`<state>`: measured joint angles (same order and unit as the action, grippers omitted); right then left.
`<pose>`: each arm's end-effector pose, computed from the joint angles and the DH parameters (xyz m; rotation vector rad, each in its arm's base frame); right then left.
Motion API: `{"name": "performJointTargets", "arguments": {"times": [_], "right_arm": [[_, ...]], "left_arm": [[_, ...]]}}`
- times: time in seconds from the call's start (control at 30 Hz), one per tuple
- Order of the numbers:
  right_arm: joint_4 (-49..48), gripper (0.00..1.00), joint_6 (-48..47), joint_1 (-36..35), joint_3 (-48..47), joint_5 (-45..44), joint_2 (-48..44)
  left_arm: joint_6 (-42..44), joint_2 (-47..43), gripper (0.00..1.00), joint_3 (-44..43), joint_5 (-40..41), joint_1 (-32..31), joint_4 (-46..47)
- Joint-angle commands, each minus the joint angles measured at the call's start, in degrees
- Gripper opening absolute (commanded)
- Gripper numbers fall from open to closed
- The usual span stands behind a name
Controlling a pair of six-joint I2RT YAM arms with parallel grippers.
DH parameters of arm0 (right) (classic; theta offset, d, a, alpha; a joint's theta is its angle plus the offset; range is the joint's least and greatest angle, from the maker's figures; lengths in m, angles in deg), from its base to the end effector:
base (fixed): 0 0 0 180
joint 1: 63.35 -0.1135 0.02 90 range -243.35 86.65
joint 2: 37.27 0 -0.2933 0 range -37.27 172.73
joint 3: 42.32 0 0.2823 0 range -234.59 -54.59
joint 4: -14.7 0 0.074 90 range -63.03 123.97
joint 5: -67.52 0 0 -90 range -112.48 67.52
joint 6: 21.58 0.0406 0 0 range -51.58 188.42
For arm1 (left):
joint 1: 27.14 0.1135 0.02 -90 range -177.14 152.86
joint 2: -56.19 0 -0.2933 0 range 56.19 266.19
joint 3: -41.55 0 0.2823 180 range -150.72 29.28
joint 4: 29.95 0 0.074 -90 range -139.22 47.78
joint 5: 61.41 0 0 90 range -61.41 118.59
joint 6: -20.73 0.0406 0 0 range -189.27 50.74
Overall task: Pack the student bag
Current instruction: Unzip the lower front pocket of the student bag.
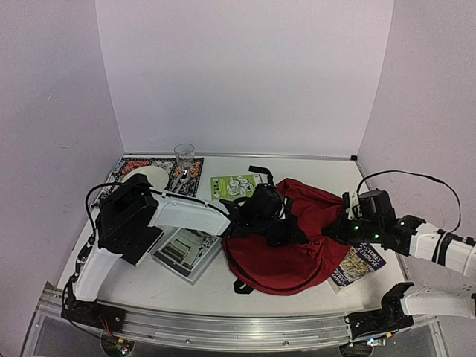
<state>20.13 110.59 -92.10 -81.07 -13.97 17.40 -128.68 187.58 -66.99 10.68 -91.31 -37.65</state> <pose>0.1972 0.1150 0.2338 0.1369 2.0601 0.9417 0.2376 -0.5195 0.1667 0.3309 2.5061 -1.4543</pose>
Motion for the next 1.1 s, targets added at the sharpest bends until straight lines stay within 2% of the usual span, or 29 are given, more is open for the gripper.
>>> {"name": "performJointTargets", "arguments": {"times": [0.0, 0.47, 1.07], "right_arm": [[-0.01, 0.00, 0.25, -0.06, 0.15, -0.35, -1.80], [3.09, 0.00, 0.14, -0.05, -0.17, -2.88, -3.44], [13.12, 0.00, 2.64, 0.07, -3.54, -13.45, -5.67]], "left_arm": [[3.31, -5.48, 0.00, 2.54, 4.71, 2.40, 0.14], [9.41, -8.33, 0.00, 3.74, 10.05, 4.12, -4.02], [16.31, -13.12, 0.00, 6.15, 17.30, 6.36, -9.80]]}}
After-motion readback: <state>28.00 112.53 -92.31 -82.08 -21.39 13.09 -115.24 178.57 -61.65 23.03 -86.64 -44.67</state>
